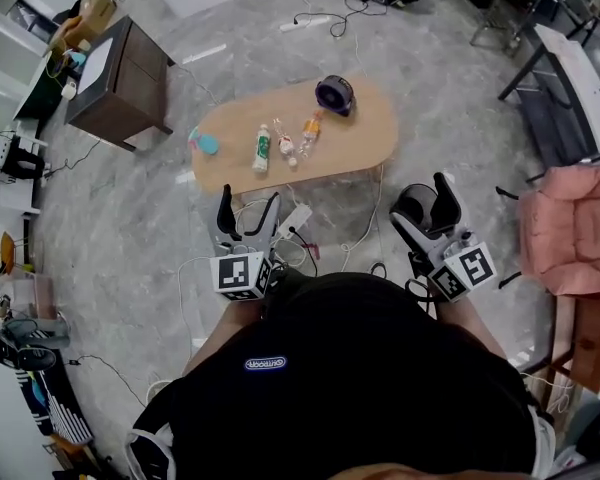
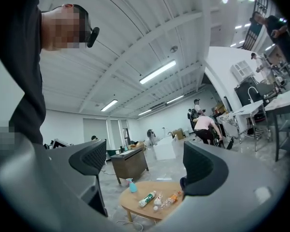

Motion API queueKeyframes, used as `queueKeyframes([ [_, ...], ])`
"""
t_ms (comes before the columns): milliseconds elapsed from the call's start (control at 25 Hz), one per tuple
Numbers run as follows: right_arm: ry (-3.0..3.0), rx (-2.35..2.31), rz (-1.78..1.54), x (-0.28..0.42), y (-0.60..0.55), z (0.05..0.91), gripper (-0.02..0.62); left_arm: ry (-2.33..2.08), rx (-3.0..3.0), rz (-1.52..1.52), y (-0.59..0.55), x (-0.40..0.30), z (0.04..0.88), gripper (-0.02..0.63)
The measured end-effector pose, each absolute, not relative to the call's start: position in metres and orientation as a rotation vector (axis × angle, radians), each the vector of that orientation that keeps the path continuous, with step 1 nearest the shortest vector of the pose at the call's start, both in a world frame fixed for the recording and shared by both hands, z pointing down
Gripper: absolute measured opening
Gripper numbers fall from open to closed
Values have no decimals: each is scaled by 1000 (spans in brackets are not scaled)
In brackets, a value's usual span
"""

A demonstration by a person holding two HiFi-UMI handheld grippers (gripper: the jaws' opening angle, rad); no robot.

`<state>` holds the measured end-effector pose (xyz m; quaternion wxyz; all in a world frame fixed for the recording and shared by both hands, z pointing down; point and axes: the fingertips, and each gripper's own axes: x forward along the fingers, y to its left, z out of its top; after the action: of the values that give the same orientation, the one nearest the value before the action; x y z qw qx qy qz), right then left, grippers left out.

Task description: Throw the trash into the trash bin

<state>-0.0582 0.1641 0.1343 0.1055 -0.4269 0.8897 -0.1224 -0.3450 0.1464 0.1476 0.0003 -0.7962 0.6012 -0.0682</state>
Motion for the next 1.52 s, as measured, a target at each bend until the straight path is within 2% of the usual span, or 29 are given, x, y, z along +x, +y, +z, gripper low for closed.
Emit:
queueKeyframes([
  [160,2642,-1235,-406,-77,152,145,508,1912,-2487,-235,137,-359,154,388],
  [320,2676,-1227,-429,-122,133,152,508,1969,-2485,-241,128,-404,171,388],
  [760,2812,-1216,-542,-299,64,189,506,2092,-2536,-216,96,-573,216,388],
  [960,2893,-1202,-560,-364,56,194,506,2075,-2614,-128,87,-621,228,387],
  [1160,2904,-1263,-545,-373,52,195,506,2036,-2690,-284,71,-626,272,387],
  [1520,2838,-1338,-647,-322,29,228,505,1900,-2739,-634,18,-577,349,387],
])
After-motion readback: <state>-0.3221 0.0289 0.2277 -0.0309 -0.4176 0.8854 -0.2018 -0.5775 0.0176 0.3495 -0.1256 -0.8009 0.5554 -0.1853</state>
